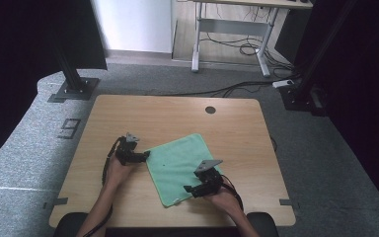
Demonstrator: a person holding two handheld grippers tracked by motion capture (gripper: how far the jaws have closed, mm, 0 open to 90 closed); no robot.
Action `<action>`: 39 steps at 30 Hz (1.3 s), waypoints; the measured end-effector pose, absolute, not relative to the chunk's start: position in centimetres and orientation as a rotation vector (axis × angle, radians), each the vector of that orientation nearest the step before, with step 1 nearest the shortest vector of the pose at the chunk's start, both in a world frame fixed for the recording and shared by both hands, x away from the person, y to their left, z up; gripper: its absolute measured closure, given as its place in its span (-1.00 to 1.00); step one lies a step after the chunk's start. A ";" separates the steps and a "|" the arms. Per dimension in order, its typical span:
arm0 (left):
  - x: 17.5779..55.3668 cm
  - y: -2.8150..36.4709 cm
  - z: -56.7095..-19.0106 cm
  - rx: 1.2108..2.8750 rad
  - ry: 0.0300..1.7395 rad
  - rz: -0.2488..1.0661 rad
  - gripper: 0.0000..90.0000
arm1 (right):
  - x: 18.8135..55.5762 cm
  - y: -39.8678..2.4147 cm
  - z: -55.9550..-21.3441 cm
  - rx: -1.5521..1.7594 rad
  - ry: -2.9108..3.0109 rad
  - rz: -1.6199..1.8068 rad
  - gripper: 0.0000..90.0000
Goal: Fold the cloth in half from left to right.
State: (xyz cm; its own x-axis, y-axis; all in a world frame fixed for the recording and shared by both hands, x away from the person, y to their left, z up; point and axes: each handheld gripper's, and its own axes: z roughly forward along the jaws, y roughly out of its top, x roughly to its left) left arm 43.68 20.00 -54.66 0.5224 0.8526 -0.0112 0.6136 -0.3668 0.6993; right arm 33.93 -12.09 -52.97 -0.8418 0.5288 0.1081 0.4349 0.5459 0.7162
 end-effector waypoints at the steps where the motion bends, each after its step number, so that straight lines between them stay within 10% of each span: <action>1: 43.7 20.0 -54.7 2.108 1.187 0.471 -0.50 | 33.8 -11.7 -53.0 0.813 2.666 1.184 -0.34; 18: 43.6 19.9 -54.7 2.106 1.177 0.471 -0.46 | 30.3 -5.2 -53.3 0.530 2.891 1.171 0.05; 29: 43.1 19.5 -54.6 2.107 1.118 0.462 0.07 | 29.6 -4.8 -53.4 0.460 2.869 1.061 0.75; 39: 42.5 18.7 -54.5 2.105 1.089 0.422 0.84 | 29.4 -4.8 -53.3 0.484 2.883 1.085 0.94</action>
